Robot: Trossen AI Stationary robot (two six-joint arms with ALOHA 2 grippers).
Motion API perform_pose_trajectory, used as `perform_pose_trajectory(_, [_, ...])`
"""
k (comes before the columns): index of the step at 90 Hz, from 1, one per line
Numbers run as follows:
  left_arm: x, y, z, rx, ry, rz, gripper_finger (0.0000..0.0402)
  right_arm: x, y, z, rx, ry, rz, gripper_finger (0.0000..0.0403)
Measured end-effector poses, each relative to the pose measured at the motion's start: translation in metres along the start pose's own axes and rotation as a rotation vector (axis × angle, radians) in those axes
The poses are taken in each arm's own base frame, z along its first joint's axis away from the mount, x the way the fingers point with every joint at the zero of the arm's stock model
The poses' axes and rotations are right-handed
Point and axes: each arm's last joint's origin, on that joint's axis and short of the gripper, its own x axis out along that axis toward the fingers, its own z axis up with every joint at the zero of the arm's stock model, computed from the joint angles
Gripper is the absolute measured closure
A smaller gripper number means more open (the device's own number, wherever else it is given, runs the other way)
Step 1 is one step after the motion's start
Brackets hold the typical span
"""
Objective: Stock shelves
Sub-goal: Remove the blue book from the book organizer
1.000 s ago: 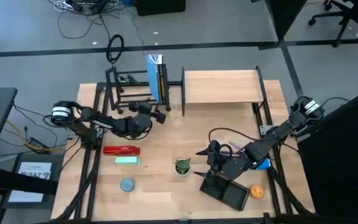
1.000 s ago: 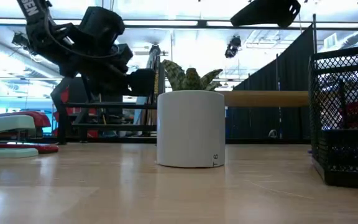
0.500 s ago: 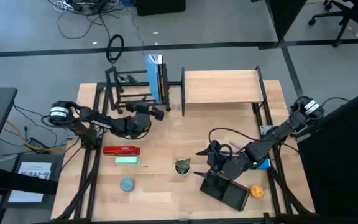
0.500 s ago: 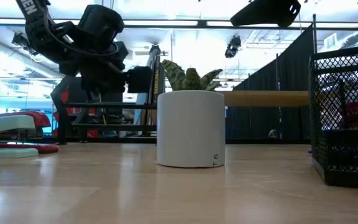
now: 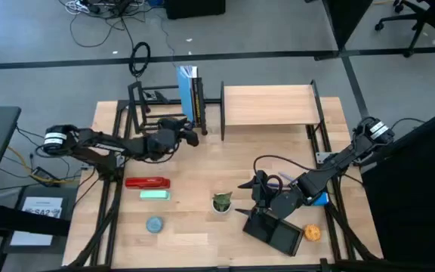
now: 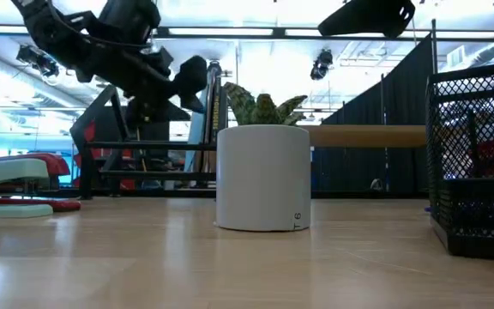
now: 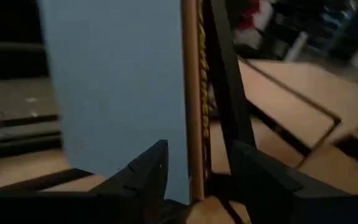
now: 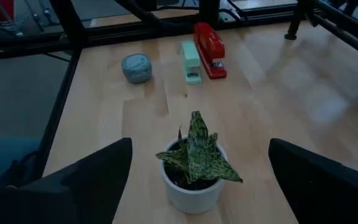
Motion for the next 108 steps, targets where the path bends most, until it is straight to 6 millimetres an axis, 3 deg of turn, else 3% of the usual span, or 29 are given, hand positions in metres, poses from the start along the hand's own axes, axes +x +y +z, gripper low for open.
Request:
perform_pose_trajectory(23, [0.014, 0.019, -0.002, 0.041, 0.085, 0.048, 0.0217, 0.0, 0.0, 0.0, -0.007, 0.0, 0.0, 0.0056])
perform_pose_trajectory(50, [0.016, 0.019, 0.0, 0.012, 0.078, 0.025, 0.0163, 0.0, 0.0, 0.0, -0.008, 0.0, 0.0, 0.0056])
perform_pose_trajectory(108, [0.016, 0.024, -0.001, 0.025, 0.036, 0.154, 0.0174, -0.001, 0.001, -0.001, -0.009, 0.001, 0.004, 0.0056])
